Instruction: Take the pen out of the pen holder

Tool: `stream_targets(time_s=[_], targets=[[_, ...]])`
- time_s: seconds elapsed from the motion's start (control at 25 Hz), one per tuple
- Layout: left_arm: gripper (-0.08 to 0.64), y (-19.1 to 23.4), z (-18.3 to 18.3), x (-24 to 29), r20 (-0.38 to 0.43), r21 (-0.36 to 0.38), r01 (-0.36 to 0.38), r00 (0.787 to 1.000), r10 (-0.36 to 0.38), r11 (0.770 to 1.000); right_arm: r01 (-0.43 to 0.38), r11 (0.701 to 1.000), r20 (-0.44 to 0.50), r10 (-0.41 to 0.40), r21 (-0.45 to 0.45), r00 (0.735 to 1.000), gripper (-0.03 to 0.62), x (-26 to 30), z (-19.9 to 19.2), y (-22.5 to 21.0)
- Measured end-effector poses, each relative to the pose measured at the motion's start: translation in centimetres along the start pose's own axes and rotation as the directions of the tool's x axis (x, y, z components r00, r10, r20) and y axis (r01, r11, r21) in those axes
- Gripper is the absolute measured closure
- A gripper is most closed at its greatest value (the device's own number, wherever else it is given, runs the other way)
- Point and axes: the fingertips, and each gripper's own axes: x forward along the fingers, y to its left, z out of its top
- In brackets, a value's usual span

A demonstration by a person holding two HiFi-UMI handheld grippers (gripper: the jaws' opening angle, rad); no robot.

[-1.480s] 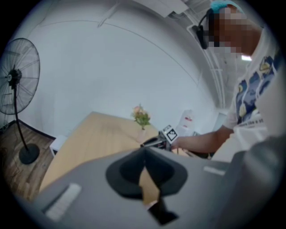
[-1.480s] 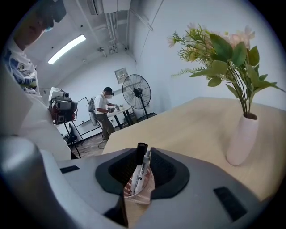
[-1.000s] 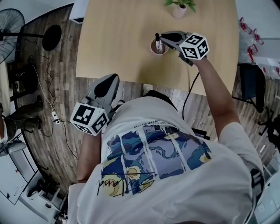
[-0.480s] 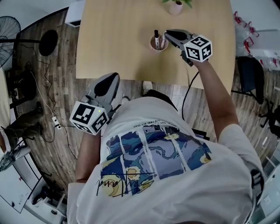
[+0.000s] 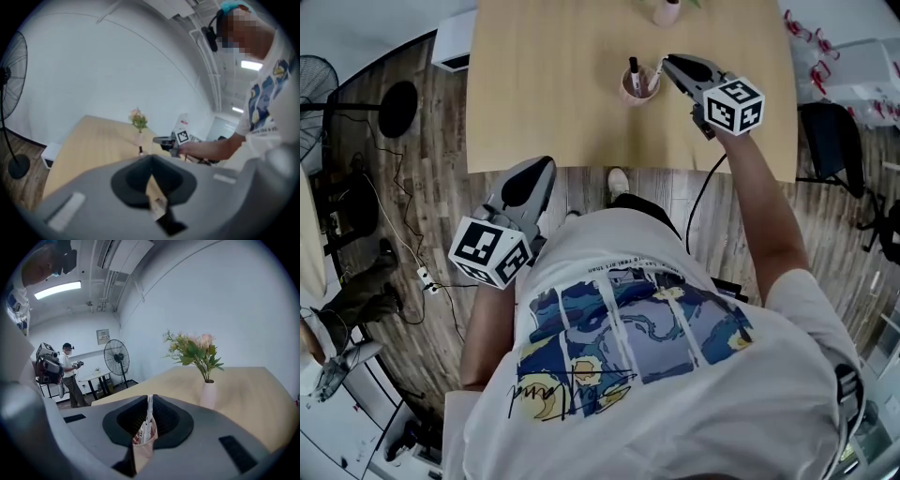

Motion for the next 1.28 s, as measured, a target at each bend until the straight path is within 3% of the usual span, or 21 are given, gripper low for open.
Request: stream_targets(time_s=[0.36, 0.72, 1.28], targets=[[0.551, 0.5, -0.5, -2.6, 0.022, 0.016, 0.065, 0.998, -0.065, 0.998, 0.129, 0.991, 0.111, -0.125, -0.027, 0.986, 0.561, -3.6, 3.3, 2.5], [0.551, -1.0, -1.5, -4.5, 0.019, 0.043, 0.147, 0.989, -0.148, 0.988, 0.199, 0.980, 0.185, -0.192, -0.021, 0.964, 0.561, -7.9, 5.4, 7.1], [0.551, -2.5, -5.0, -10.1, 0.023, 0.055, 0.201, 0.979, -0.203, 0.978, 0.242, 0.970, 0.253, -0.227, -0.030, 0.940, 0.561, -13.1, 5.6, 17.8]])
